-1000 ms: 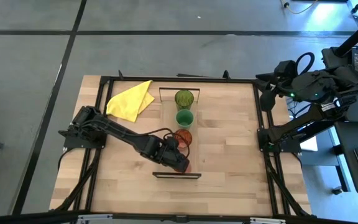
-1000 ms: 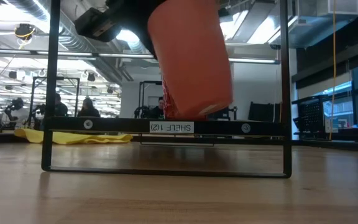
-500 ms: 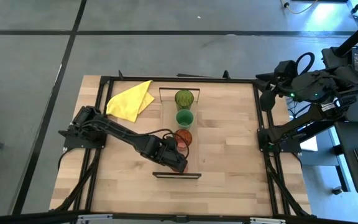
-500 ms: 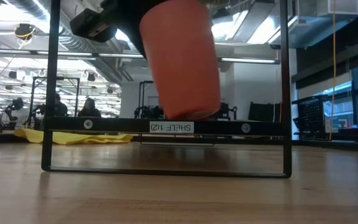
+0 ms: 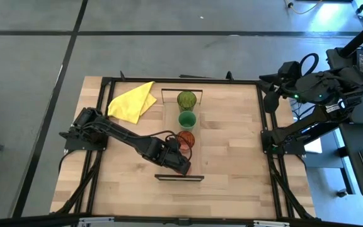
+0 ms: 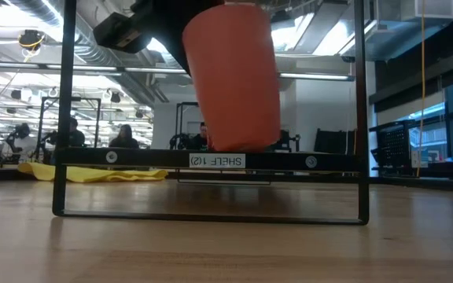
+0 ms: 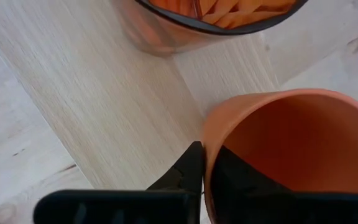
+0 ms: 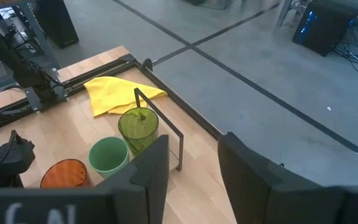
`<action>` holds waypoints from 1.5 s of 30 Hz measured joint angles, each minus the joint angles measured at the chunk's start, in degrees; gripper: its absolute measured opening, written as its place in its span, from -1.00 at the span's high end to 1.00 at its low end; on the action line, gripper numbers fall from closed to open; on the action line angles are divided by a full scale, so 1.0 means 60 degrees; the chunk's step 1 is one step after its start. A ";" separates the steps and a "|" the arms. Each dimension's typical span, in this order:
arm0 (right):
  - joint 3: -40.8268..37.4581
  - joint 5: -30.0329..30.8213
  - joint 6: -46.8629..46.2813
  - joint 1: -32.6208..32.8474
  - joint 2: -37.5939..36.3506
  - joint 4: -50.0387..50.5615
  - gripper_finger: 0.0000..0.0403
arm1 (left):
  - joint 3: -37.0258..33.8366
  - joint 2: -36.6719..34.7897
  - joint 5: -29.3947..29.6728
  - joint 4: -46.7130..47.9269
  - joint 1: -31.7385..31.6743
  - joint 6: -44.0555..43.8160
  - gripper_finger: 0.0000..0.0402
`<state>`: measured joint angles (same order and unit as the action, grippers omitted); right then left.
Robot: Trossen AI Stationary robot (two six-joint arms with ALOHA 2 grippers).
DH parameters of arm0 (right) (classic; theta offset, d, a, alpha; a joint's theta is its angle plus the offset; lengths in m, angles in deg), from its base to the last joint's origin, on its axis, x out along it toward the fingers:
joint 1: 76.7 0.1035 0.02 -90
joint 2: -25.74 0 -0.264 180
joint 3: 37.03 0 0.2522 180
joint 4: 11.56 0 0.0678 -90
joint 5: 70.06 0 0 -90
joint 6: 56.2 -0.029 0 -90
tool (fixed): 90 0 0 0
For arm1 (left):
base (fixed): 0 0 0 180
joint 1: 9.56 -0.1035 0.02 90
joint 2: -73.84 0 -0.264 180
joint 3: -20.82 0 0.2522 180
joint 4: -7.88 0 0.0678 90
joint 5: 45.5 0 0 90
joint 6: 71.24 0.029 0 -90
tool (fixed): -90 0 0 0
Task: Stack small to large cups/mugs on shelf
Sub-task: Put the light orange cup on the shelf, then return to Home Position
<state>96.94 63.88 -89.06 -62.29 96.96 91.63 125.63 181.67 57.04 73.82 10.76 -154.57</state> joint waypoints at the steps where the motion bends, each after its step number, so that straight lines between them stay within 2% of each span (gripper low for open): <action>1: 0.0000 0.0000 -0.0003 0.0000 0.0000 0.0000 0.30 | 0.0000 0.0000 0.0001 0.0000 0.0000 -0.0004 0.90; 10: 0.0000 0.0000 0.0000 0.0000 0.0000 0.0000 0.30 | 0.0000 0.0000 0.0058 0.0007 -0.0010 -0.0004 0.72; 17: 0.0000 0.0000 0.0029 0.0000 0.0004 0.0017 0.30 | 0.0075 -0.0428 0.0097 -0.0074 0.0062 -0.0004 0.71; 28: -0.0004 -0.0050 0.0277 0.0000 -0.0022 0.0041 0.30 | 0.0828 -0.2086 0.2477 0.0261 0.0753 0.0516 0.71; 30: -0.0004 -0.0594 0.0018 0.0000 -0.0097 -0.0369 0.30 | 0.1198 -0.2727 0.3241 0.0121 0.0950 0.1231 0.72; 32: 0.0000 -0.2117 0.0006 0.0000 -0.0216 -0.0462 0.30 | 0.1565 -0.3315 0.3957 0.0054 0.1141 0.1930 0.72; 34: 0.0000 -0.3861 0.0217 0.0003 -0.0291 -0.0392 0.30 | 0.1833 -0.3722 0.4187 0.0026 0.1294 0.2460 0.72; 37: -0.0007 -0.4654 -0.0337 0.0011 -0.0328 -0.0547 0.30 | 0.1922 -0.4178 0.4552 -0.0626 0.1618 0.3163 0.71; 39: -0.0005 -0.5699 0.0056 0.0142 -0.0365 -0.0596 0.30 | 0.1942 -0.4277 0.5122 -0.1311 0.1999 0.5497 0.72; 41: -0.0062 -0.6805 0.1016 0.0463 -0.0379 -0.0999 0.30 | 0.1766 -0.4248 0.5900 -0.1855 0.2297 0.7125 0.73; 43: -0.0401 -0.7104 0.1756 0.0783 -0.0515 -0.2020 0.30 | 0.1224 -0.4246 0.6376 -0.2518 0.2338 0.7918 0.73; 45: -0.1122 -0.7072 0.2537 0.1007 -0.0815 -0.3545 0.30 | 0.0264 -0.4429 0.6809 -0.3079 0.2322 0.8043 0.74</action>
<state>90.21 21.45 -73.84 -56.24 92.07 70.36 127.21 155.10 97.89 55.35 24.69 -106.32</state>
